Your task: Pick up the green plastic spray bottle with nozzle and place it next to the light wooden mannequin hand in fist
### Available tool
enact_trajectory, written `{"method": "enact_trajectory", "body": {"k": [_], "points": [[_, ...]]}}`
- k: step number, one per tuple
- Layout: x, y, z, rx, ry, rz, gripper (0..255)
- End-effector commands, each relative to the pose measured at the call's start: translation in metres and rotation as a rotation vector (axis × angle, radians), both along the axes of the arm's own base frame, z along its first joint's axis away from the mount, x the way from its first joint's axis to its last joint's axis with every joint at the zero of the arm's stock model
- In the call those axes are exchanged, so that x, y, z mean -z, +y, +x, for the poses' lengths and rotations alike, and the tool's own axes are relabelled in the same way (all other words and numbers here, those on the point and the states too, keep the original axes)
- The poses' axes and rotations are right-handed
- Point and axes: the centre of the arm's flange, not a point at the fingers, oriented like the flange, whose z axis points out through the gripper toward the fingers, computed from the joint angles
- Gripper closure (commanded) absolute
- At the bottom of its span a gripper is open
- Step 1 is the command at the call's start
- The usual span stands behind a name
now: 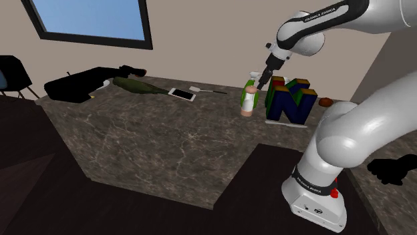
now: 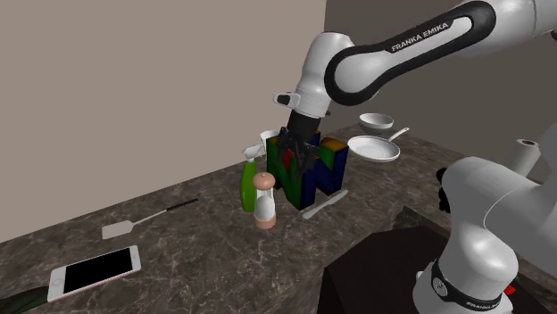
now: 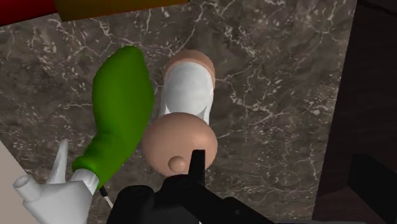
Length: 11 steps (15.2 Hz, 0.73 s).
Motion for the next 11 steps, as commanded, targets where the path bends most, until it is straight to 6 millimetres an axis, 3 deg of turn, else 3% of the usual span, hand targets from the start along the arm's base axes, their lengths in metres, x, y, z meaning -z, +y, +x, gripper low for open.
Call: {"method": "enact_trajectory", "body": {"k": [1, 11], "points": [[0.015, -0.022, 0.003, -0.021, -0.019, 0.000, 0], [0.090, -0.137, 0.027, -0.110, -0.112, 0.025, 0]]}}
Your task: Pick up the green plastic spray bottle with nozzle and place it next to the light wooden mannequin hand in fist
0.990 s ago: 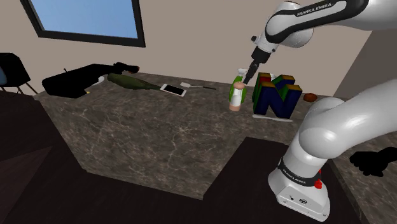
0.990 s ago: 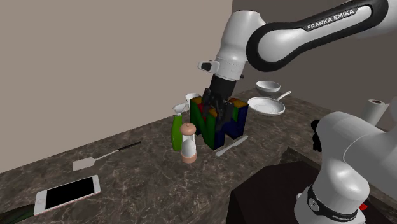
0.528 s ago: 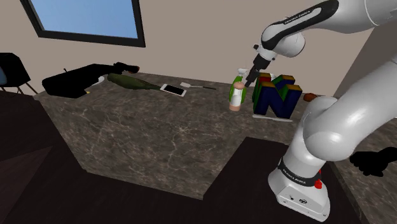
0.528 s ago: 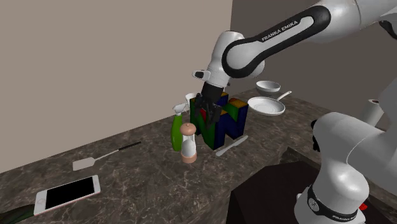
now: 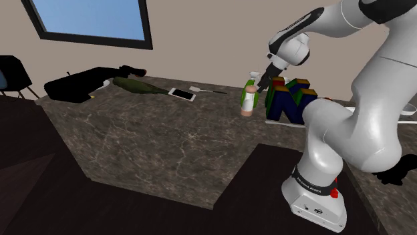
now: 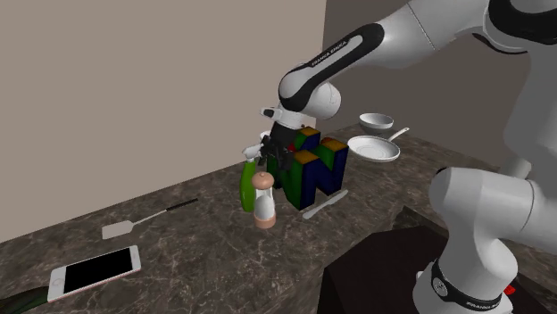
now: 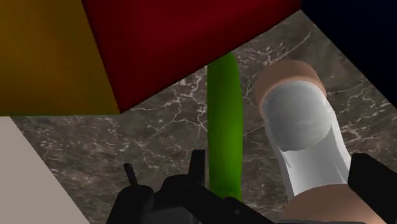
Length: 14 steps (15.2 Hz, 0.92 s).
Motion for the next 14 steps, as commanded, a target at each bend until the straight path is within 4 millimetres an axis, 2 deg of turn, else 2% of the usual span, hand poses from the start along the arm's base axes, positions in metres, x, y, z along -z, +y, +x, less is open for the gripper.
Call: {"method": "enact_trajectory", "body": {"k": [1, 2, 9, 14], "points": [[0.018, -0.024, 0.007, -0.020, -0.012, 0.002, 0], [0.022, -0.030, 0.008, -0.025, -0.017, 0.003, 0], [0.055, -0.023, 0.023, -0.025, -0.017, 0.003, 0], [0.058, -0.022, 0.025, -0.025, -0.017, 0.003, 0]]}}
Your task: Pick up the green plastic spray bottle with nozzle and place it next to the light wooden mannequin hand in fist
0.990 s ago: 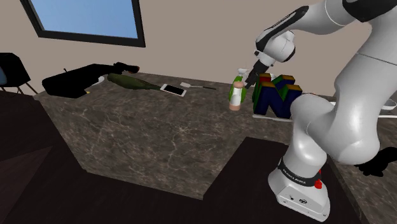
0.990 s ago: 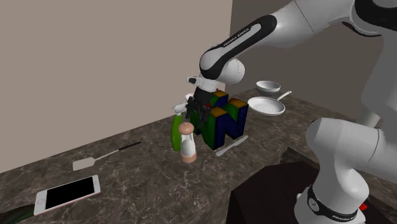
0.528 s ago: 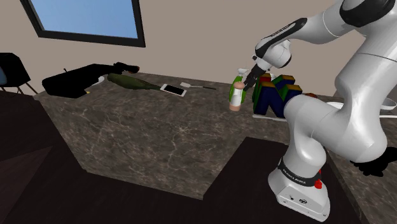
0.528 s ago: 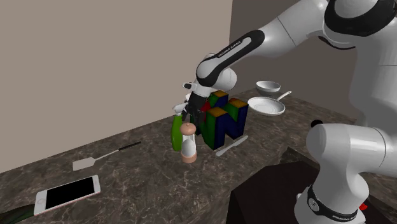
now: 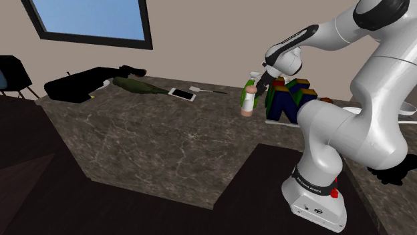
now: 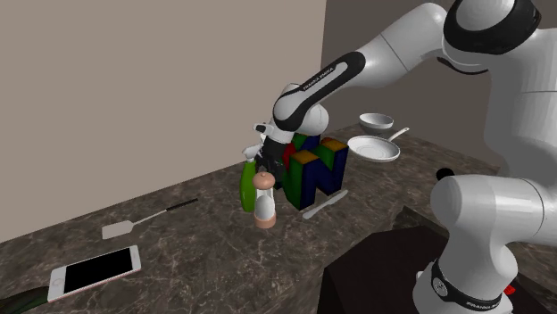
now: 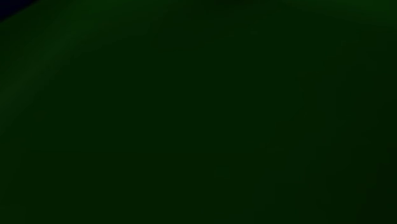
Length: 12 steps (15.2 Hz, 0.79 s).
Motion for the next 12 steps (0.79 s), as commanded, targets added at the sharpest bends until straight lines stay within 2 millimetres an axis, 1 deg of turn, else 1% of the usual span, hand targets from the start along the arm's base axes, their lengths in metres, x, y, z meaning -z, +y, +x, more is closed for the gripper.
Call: {"method": "enact_trajectory", "body": {"k": [1, 3, 4, 12], "points": [[0.0001, 0.0000, 0.0002, 0.000, 0.000, 0.000, 0], [0.0001, 0.0000, 0.0002, 0.000, 0.000, 0.000, 0], [0.0001, 0.0000, 0.0002, 0.000, 0.000, 0.000, 255], [0.0001, 0.0000, 0.0002, 0.000, 0.000, 0.000, 255]]}}
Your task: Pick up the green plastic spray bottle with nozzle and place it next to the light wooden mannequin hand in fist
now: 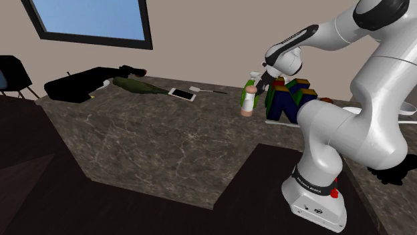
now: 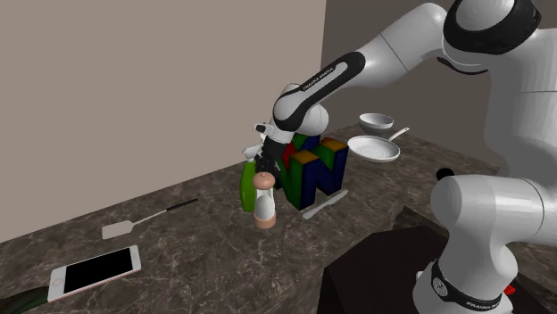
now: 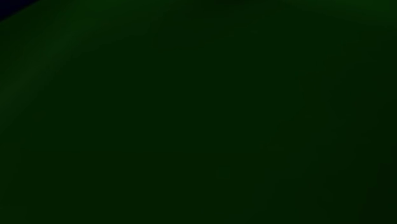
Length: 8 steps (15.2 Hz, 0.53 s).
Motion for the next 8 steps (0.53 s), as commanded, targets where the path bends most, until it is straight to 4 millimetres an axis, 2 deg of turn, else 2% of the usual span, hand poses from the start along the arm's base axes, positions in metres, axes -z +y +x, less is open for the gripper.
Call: {"method": "enact_trajectory", "body": {"k": [1, 8], "points": [[0.000, 0.000, 0.000, 0.000, 0.000, 0.000, 255], [-0.037, 0.000, 0.000, 0.000, 0.000, 0.000, 255]]}}
